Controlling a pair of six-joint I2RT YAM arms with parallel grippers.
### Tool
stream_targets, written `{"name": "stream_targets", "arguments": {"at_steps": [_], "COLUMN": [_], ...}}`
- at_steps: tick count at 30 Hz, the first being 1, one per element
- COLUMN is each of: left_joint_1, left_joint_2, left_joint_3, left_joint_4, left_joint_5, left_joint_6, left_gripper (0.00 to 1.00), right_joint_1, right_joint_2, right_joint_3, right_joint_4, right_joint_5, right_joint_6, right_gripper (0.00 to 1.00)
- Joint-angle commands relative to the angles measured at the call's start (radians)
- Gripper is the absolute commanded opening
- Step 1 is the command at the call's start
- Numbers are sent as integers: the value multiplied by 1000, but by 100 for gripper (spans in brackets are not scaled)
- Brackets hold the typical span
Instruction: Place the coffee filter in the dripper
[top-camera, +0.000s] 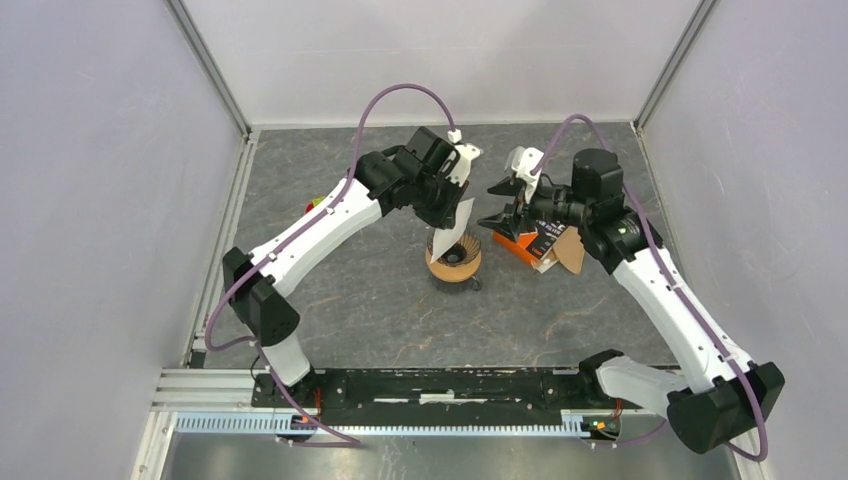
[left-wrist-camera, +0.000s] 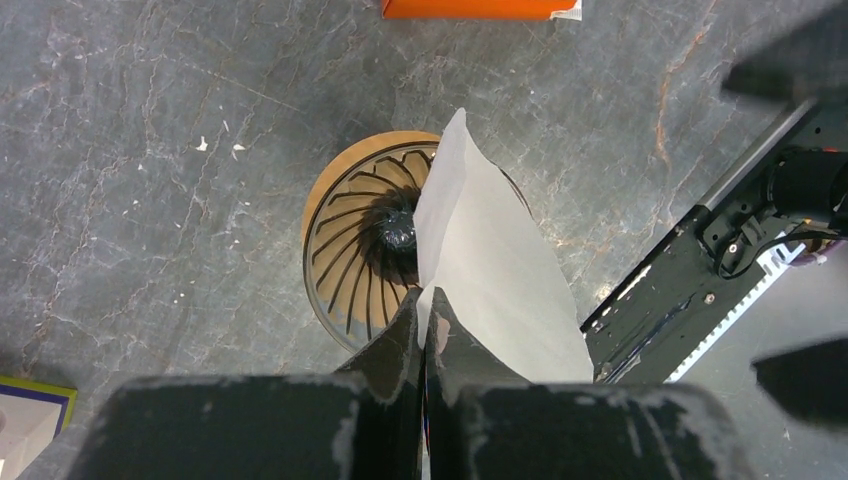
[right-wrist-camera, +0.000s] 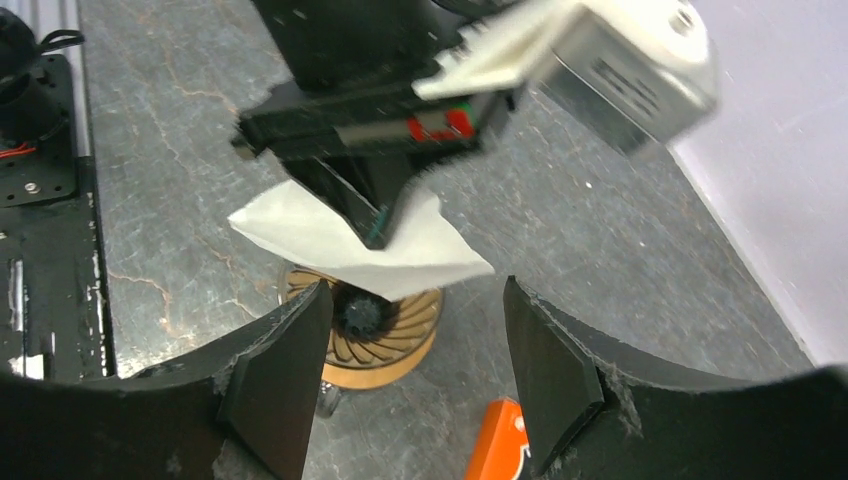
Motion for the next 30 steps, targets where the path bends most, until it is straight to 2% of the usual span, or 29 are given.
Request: {"name": "stream_targets", "arguments": {"at_steps": [1, 7, 16, 30], "left_joint_1": [-3, -3, -3, -3], "left_joint_2": [23, 45, 61, 69], "left_joint_3": [37, 34, 42, 54], "left_joint_4": [-12, -12, -5, -5], "left_joint_5": [7, 12, 5, 8], "left_joint_6": [33, 25, 13, 12], "left_gripper": [2, 2, 2, 2], "right_joint_1": [59, 108, 140, 146], "right_joint_2": [9, 29, 38, 73], "right_joint_3": [-12, -38, -132, -82], "right_joint_4": [67, 116, 167, 166], "right_joint_5": [-4, 6, 48, 44], "right_joint_6": [-47, -48, -25, 42], "right_gripper": [69, 68, 56, 48]}}
